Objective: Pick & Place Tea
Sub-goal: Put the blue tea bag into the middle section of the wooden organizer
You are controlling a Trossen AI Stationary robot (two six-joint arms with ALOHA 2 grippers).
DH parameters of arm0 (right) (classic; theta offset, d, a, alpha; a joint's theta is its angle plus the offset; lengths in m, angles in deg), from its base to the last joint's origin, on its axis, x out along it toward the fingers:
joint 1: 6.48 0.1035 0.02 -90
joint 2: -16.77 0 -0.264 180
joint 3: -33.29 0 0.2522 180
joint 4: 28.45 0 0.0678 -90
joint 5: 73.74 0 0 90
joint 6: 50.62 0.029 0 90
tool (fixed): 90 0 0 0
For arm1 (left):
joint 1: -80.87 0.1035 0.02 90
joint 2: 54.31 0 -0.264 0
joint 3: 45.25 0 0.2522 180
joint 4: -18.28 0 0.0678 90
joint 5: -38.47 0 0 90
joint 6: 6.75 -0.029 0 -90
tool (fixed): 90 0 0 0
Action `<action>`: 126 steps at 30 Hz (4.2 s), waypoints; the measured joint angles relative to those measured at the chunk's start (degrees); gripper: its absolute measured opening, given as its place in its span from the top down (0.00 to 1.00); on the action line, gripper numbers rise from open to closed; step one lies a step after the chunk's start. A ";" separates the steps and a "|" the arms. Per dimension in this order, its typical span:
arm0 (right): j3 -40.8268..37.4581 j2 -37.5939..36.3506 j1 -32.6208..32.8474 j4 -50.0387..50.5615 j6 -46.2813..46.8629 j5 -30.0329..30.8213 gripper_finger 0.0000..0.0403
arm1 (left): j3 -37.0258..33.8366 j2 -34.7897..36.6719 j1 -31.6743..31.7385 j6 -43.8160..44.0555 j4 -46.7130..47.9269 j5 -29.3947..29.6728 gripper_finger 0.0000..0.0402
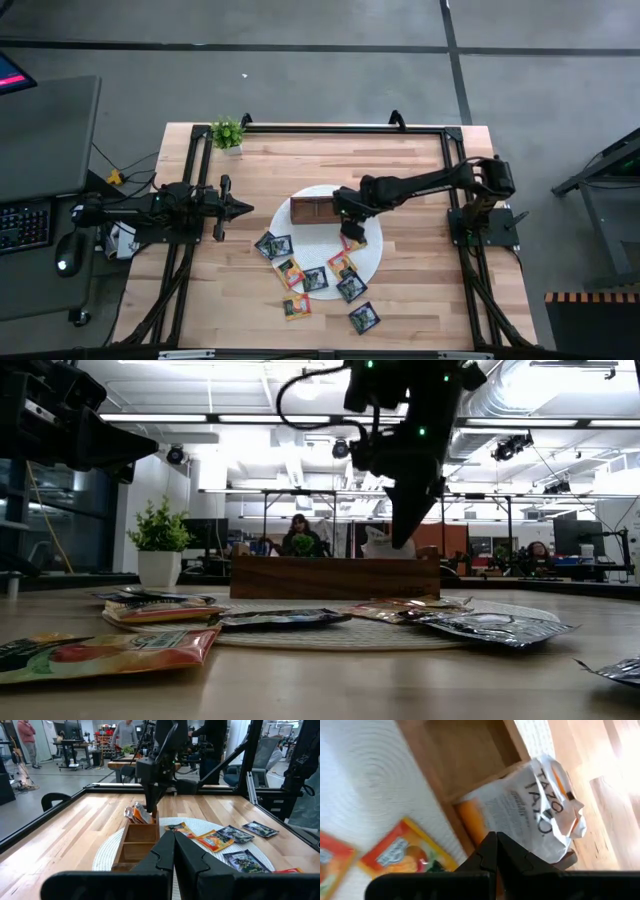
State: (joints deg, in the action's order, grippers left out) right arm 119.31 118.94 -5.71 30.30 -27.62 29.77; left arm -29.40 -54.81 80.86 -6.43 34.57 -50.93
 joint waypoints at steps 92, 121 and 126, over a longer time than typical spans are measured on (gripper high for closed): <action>-13.91 2.82 24.40 -27.56 57.98 -21.83 0.56 | -0.01 0.01 -0.01 -0.01 0.00 -0.04 1.00; -12.07 1.59 24.40 -22.25 57.94 -20.26 1.00 | -0.01 0.01 -0.01 -0.01 0.00 -0.11 1.00; -6.55 0.17 24.35 -10.46 53.44 -17.25 1.00 | -0.02 -0.01 0.00 0.00 0.00 -0.09 1.00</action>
State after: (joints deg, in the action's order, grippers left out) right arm 112.76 119.10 18.64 19.84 25.82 12.52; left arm -29.42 -54.82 80.86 -6.43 34.57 -51.03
